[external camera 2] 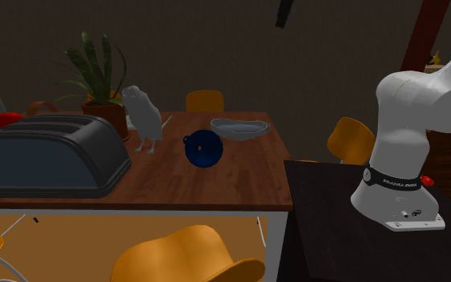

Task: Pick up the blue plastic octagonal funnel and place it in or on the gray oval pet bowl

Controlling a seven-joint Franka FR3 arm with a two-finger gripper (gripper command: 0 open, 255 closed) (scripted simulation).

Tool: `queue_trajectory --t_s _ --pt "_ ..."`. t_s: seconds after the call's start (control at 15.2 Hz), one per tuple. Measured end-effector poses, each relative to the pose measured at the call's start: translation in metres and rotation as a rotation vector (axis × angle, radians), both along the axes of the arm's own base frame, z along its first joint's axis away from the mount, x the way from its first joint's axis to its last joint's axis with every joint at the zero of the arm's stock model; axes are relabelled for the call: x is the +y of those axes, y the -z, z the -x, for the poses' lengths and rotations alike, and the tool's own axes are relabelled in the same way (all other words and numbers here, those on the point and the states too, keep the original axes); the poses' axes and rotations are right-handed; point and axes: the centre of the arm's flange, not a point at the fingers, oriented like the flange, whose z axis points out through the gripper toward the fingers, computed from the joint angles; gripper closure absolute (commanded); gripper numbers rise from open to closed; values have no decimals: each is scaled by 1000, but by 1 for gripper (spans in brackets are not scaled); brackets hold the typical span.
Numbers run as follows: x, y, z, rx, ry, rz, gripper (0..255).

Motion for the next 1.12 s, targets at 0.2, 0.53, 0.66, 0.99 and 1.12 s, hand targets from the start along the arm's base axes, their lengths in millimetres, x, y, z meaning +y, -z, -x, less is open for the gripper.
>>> queue_trajectory --t_s 0.2,0.53,0.66,0.99,1.12 --pt "-2 8 -14 16 24 -4 0" --pt "-23 36 -72 79 116 -21 0" --pt "-30 53 -97 106 155 -28 0" --pt "-58 91 -153 172 252 -45 0" --pt "-66 107 -176 199 292 -52 0"
